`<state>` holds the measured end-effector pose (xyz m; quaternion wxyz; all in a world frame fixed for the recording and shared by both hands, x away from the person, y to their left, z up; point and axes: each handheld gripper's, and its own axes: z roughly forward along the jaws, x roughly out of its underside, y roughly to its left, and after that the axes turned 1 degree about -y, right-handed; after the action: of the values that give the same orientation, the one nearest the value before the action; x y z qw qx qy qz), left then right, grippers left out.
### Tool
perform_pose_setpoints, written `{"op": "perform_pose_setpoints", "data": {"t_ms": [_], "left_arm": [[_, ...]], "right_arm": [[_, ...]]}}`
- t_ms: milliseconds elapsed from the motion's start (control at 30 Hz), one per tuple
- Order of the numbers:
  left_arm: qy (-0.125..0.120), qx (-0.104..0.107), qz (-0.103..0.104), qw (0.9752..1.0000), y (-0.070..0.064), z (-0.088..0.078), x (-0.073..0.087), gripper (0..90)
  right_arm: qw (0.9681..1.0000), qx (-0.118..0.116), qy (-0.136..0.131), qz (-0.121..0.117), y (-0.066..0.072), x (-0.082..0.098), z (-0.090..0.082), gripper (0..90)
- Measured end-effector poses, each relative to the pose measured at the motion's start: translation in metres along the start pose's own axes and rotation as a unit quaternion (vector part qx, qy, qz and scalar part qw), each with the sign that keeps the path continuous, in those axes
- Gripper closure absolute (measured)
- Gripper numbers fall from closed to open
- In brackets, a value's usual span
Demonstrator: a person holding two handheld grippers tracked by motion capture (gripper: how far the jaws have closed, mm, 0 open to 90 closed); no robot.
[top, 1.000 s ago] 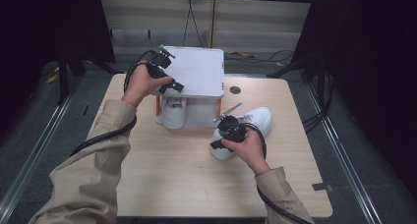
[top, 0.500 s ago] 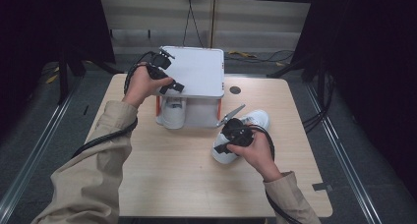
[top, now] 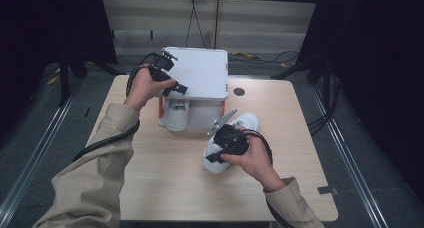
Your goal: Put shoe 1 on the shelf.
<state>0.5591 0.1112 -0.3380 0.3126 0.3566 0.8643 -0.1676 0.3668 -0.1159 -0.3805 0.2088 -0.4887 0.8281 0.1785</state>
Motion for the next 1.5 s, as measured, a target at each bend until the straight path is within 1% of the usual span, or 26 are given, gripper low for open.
{"op": "perform_pose_setpoints", "data": {"t_ms": [133,233,367,400,433,500,533,667,767,900,933,967,1067,1200,1233,1333,1400,1467,1500], "left_arm": [[-0.005,0.002,-0.003,1.0000,0.000,0.000,0.001,13.1],[-0.002,0.002,0.000,1.0000,0.000,0.000,0.000,13.1],[-0.002,0.003,-0.001,1.0000,0.000,0.000,0.001,13.1],[-0.007,0.001,-0.006,1.0000,-0.001,0.000,0.001,13.2],[-0.005,0.002,-0.002,1.0000,0.000,0.000,0.001,13.2],[-0.008,0.000,-0.001,1.0000,0.000,0.000,0.002,13.1],[-0.010,0.001,-0.002,0.9999,0.000,0.000,0.002,13.2],[-0.010,0.001,-0.001,0.9999,0.000,0.000,0.003,13.2],[-0.008,0.001,-0.001,1.0000,0.000,0.000,0.002,13.2],[-0.007,0.001,-0.003,1.0000,-0.001,0.000,0.002,13.2],[-0.006,0.000,-0.001,1.0000,-0.001,0.000,0.001,13.2],[-0.004,-0.001,-0.002,1.0000,-0.001,0.000,0.001,13.2],[-0.005,-0.002,-0.004,1.0000,-0.002,0.000,0.001,13.1],[-0.004,-0.001,-0.002,1.0000,-0.002,0.000,0.001,13.2],[-0.004,0.000,-0.002,1.0000,-0.001,0.000,0.001,13.2],[-0.005,0.002,-0.001,1.0000,-0.001,0.000,0.001,13.3],[-0.005,0.003,0.000,1.0000,-0.001,0.000,0.001,13.4],[-0.005,0.005,0.000,1.0000,0.000,0.000,0.001,13.6],[-0.006,0.006,0.002,1.0000,0.000,0.000,0.001,13.6]], "right_arm": [[0.9999,0.004,0.005,-0.015,0.007,-0.011,-0.002,70.4],[0.9995,0.001,0.004,-0.030,0.011,-0.021,-0.002,70.3],[0.9990,-0.006,0.006,-0.044,0.017,-0.031,0.004,70.2],[0.9987,-0.007,0.006,-0.051,0.017,-0.034,0.006,70.3],[0.9985,-0.010,0.011,-0.053,0.019,-0.036,0.008,70.1],[0.9979,-0.013,0.006,-0.063,0.020,-0.042,0.012,70.1],[0.9976,-0.014,0.012,-0.068,0.021,-0.045,0.014,70.0],[0.9968,-0.013,0.011,-0.078,0.022,-0.053,0.020,69.9],[0.9966,-0.017,0.013,-0.080,0.024,-0.055,0.022,69.8],[0.9956,-0.019,0.014,-0.090,0.028,-0.054,0.022,69.9],[0.9955,-0.021,0.017,-0.091,0.031,-0.053,0.021,69.9],[0.9954,-0.021,0.016,-0.092,0.032,-0.053,0.021,69.9],[0.9952,-0.032,0.012,-0.092,0.039,-0.053,0.018,69.8],[0.9933,-0.039,0.010,-0.109,0.047,-0.056,0.017,69.4],[0.9925,-0.039,0.006,-0.116,0.048,-0.058,0.017,69.4],[0.9919,-0.038,0.007,-0.121,0.045,-0.064,0.019,69.3],[0.9914,-0.037,0.014,-0.125,0.040,-0.070,0.022,69.1],[0.9911,-0.033,0.015,-0.129,0.035,-0.077,0.025,69.0],[0.9899,-0.031,0.019,-0.137,0.032,-0.080,0.028,69.0]]}}
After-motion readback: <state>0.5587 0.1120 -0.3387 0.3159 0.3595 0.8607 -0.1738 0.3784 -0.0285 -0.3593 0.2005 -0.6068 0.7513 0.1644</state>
